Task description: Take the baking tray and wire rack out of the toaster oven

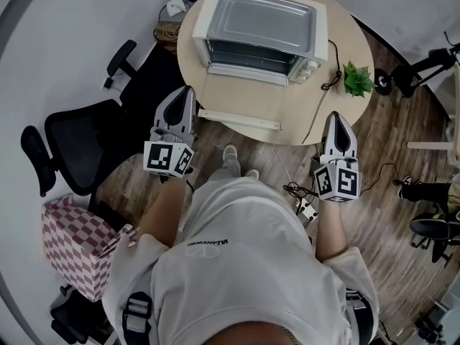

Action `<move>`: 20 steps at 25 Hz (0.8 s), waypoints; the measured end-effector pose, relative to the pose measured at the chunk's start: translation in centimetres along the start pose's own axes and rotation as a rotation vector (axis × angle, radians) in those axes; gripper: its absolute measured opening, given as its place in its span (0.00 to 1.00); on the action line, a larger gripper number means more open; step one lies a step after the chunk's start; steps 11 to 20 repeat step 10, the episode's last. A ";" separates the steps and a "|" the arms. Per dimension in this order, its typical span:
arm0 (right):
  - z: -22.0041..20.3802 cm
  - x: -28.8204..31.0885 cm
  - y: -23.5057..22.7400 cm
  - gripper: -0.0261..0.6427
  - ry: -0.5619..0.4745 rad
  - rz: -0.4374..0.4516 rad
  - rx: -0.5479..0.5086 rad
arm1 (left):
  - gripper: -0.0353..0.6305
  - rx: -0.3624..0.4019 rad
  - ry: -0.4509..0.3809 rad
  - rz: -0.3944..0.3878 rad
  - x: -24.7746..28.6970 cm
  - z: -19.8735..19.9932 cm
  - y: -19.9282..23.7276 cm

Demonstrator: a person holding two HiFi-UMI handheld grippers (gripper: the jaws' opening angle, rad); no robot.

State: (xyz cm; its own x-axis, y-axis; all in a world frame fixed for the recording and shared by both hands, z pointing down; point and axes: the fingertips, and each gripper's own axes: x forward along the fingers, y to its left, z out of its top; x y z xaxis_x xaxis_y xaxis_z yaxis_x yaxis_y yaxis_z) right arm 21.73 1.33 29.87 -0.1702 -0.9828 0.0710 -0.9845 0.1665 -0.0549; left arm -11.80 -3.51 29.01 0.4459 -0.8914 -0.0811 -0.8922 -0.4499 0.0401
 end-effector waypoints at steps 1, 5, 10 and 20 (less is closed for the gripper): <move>0.0 0.0 0.0 0.03 -0.001 -0.001 0.001 | 0.06 -0.003 -0.001 0.000 0.0 -0.1 0.0; 0.0 0.1 0.0 0.03 0.002 0.000 0.004 | 0.06 -0.029 -0.003 0.003 0.1 -0.5 0.2; 0.1 0.2 0.0 0.03 0.005 -0.001 0.000 | 0.06 -0.055 -0.003 -0.001 0.3 -0.7 0.2; 0.1 0.2 0.0 0.03 0.005 -0.001 0.000 | 0.06 -0.055 -0.003 -0.001 0.3 -0.7 0.2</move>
